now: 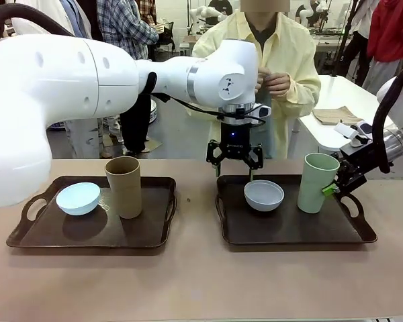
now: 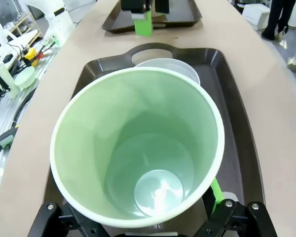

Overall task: Set up a tray with a mat and arrange the tableware.
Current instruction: Pick up the Picnic Bowl and Reusable plastic cup from the Handle tray in front of the human's position and hold them in the air.

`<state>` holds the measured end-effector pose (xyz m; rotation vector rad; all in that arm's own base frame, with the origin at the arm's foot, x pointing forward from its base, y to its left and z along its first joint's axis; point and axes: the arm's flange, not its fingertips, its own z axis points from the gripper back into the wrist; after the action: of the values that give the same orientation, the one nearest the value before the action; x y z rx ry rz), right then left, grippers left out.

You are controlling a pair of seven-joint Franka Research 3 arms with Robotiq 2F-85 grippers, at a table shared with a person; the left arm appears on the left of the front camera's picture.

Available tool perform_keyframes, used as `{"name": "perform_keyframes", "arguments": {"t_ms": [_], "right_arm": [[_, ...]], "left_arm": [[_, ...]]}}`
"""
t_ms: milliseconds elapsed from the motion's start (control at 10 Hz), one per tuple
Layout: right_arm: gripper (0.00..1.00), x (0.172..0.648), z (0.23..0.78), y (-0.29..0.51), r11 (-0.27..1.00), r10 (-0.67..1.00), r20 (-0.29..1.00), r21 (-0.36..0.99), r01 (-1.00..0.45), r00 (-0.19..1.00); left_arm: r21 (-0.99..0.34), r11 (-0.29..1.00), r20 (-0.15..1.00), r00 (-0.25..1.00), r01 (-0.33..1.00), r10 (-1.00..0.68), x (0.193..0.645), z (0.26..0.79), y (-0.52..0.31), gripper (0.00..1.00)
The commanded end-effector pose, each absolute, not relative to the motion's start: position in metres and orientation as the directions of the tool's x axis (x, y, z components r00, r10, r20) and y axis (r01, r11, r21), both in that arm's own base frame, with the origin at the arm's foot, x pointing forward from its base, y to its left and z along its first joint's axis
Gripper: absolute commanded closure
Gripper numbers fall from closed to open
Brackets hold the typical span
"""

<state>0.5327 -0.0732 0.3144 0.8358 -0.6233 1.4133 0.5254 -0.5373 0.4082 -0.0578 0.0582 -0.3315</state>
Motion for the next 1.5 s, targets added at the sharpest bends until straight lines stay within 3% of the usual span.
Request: {"name": "perform_keyframes", "arguments": {"t_ms": [0,400,600,1200,1300,1400], "right_arm": [[0.0,0.533,0.306,-0.061,-0.022,0.58,0.812,0.094,-0.995,0.064],[0.0,0.538,0.302,-0.057,-0.019,0.572,0.817,0.103,-0.995,0.074],[0.0,0.539,0.301,-0.058,-0.014,0.569,0.819,0.105,-0.994,0.078],[0.0,0.542,0.299,-0.057,-0.017,0.558,0.827,0.093,-0.996,0.067],[0.26,0.542,0.299,-0.057,-0.029,0.555,0.83,0.087,-0.996,0.056],[0.6,0.542,0.298,-0.057,-0.033,0.554,0.831,0.088,-0.996,0.055]], "left_arm": [[-0.038,0.957,0.004,0.958,0.288,-0.288,0.531,0.401,-0.55,0.0],[-0.006,0.973,0.168,0.96,0.23,-0.225,0.529,0.379,-0.564,0.0],[0.034,0.978,0.155,0.966,0.205,-0.208,0.532,0.367,-0.569,0.0],[-0.058,0.985,0.092,0.983,0.161,-0.156,0.541,0.358,-0.571,0.0],[-0.067,0.985,0.066,0.985,0.161,-0.157,0.54,0.356,-0.573,0.54],[-0.068,0.986,0.034,0.988,0.15,-0.148,0.541,0.356,-0.573,0.54]]}}
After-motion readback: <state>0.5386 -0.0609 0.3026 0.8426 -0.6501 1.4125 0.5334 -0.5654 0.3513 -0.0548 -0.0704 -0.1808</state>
